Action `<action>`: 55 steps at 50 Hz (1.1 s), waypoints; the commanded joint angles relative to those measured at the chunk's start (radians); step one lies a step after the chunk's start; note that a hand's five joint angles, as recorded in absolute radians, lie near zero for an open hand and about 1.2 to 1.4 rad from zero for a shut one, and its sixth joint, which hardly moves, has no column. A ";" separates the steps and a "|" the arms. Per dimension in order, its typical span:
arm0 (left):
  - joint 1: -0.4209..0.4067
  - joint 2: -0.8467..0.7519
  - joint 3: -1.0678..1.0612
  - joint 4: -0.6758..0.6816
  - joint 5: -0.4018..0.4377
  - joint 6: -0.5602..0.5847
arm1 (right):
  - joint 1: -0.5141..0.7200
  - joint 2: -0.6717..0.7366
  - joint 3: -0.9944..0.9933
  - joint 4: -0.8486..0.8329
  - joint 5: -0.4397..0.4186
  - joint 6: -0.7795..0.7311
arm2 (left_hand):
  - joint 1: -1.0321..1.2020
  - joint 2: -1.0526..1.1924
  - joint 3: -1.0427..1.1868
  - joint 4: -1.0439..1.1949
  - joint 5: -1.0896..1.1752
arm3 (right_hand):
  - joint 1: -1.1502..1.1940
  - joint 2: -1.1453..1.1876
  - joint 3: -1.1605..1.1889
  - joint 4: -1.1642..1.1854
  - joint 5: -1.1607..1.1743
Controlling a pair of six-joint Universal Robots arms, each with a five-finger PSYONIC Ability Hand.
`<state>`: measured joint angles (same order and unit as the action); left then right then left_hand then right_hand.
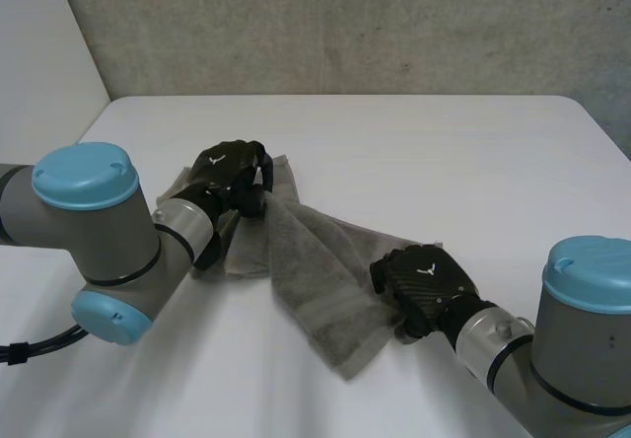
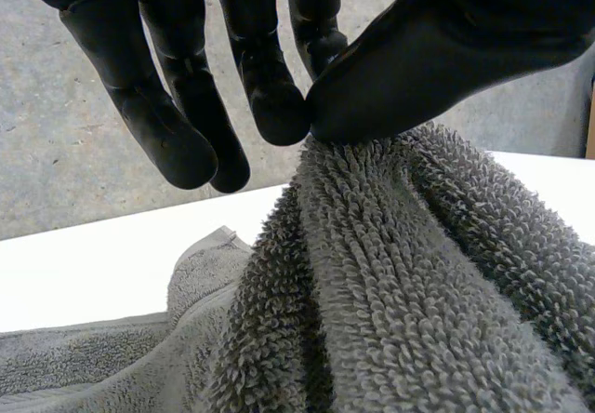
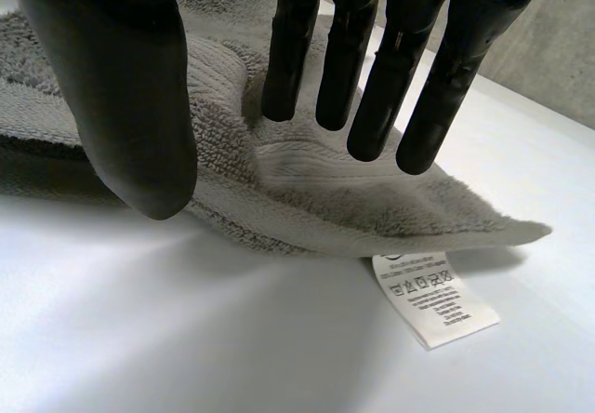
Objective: Fold the towel.
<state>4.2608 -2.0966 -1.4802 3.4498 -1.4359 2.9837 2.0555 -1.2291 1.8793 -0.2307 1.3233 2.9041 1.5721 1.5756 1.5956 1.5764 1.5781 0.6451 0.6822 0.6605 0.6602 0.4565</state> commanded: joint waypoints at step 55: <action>-0.284 0.130 -0.106 -0.193 -0.006 -0.042 | -0.244 -0.104 -0.275 0.413 -0.030 -0.311 | -0.176 -0.179 -0.199 -0.180 -0.356 | 0.751 0.714 0.736 0.736 0.765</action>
<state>4.1132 -1.9576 -1.5375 3.2985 -1.4378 2.9390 1.8879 -1.3342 1.6288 0.0711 1.3199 2.7593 1.5721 1.5755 1.5938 1.5763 1.5777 1.3209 1.3042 1.3412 1.3420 1.1552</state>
